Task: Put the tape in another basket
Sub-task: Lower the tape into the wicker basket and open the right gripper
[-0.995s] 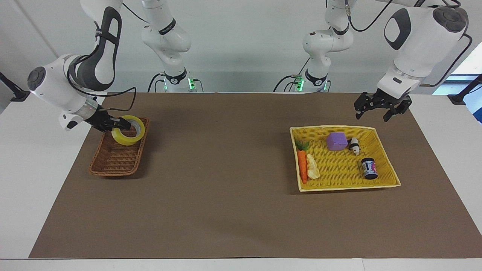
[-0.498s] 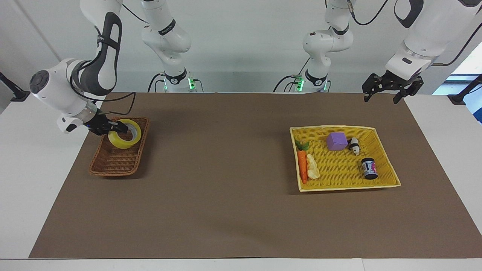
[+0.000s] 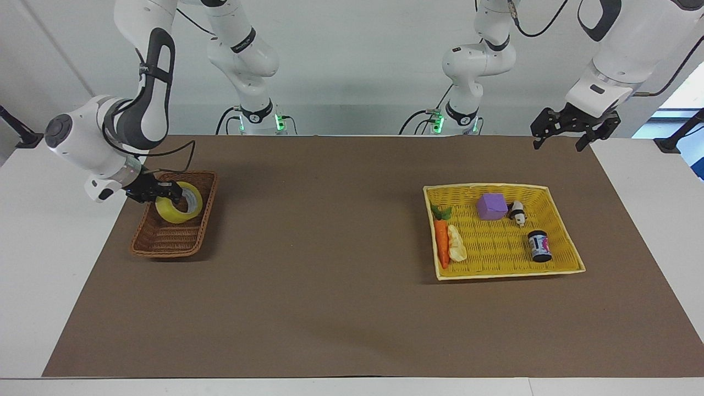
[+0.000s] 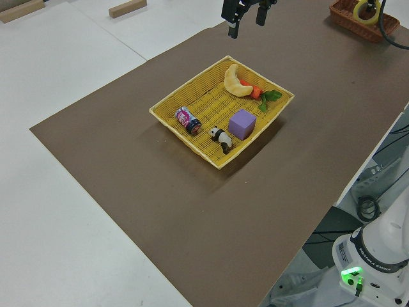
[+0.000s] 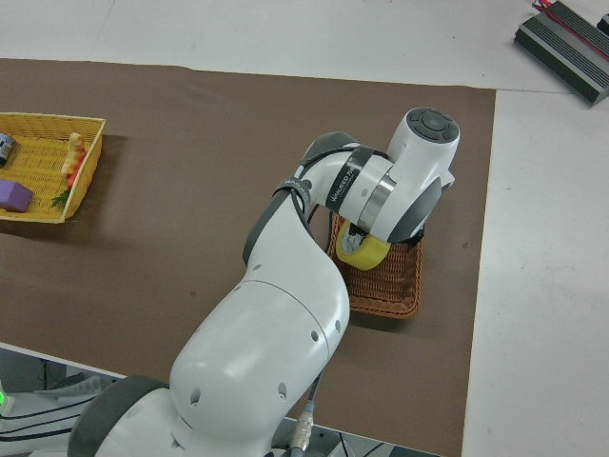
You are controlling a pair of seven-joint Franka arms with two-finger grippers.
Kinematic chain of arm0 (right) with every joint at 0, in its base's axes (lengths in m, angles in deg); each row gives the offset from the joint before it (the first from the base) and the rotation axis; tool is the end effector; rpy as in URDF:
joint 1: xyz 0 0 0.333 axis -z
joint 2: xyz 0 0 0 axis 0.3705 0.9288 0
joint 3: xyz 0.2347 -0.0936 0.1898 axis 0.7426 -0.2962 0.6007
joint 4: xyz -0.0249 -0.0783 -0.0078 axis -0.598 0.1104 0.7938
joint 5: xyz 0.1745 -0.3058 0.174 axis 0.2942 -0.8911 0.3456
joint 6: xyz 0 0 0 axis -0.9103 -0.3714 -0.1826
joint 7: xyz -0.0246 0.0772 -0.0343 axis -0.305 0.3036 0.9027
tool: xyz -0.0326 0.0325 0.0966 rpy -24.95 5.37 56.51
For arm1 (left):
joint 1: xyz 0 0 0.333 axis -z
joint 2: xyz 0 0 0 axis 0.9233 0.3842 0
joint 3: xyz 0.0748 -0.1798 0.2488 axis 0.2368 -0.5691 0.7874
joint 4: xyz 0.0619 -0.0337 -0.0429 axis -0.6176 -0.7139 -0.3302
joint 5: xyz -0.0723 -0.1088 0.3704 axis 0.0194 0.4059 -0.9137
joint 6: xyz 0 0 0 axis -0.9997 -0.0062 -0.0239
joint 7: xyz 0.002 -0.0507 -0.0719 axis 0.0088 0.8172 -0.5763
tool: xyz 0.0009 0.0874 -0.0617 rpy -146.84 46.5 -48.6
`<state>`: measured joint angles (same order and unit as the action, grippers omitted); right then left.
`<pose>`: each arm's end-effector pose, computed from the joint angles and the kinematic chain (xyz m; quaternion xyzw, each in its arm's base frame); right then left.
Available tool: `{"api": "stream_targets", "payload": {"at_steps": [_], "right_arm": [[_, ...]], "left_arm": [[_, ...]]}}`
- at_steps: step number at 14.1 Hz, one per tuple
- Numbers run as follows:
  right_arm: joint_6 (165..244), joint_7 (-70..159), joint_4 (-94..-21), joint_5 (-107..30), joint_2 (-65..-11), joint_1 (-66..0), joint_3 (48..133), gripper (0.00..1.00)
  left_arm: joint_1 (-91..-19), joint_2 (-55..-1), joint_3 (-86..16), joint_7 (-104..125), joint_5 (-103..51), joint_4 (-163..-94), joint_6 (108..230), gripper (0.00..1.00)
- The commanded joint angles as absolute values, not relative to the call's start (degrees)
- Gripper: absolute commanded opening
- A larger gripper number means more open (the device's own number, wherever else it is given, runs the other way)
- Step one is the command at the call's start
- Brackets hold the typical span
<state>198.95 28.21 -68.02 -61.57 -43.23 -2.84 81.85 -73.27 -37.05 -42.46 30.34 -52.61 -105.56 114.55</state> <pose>0.5307 -0.1860 0.3594 -0.9925 -0.0032 0.0799 0.0921 0.5475 -0.0361 0.6332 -0.9965 0.0755 0.0343 0.0126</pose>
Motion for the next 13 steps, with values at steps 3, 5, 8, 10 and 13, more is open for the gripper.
{"api": "stream_targets", "payload": {"at_steps": [3, 5, 8, 10, 13], "right_arm": [[199.47, 28.49, -67.9, -62.67, -43.59, -2.06, 82.64, 1.0], [198.42, 28.58, -65.53, -62.49, -42.45, -2.32, 82.64, 1.0], [198.42, 28.32, -64.73, -62.49, -42.1, -2.32, 82.64, 1.0], [198.42, 28.15, -64.64, -62.49, -42.1, -2.24, 82.64, 1.0], [197.2, 28.76, -60.88, -62.76, -43.76, -3.9, 82.99, 1.0]], "left_arm": [[-74.17, -37.09, -43.03, 31.03, -53.26, -105.24, 113.92, 1.0], [-74.26, -37.09, -43.03, 31.03, -53.26, -105.24, 113.92, 1.0], [-74.17, -37.09, -43.03, 31.03, -53.26, -105.24, 113.92, 1.0], [-74.26, -37.09, -43.03, 31.03, -53.26, -105.24, 113.92, 1.0], [-74.17, -37.09, -43.03, 31.03, -53.26, -105.24, 113.92, 1.0]]}}
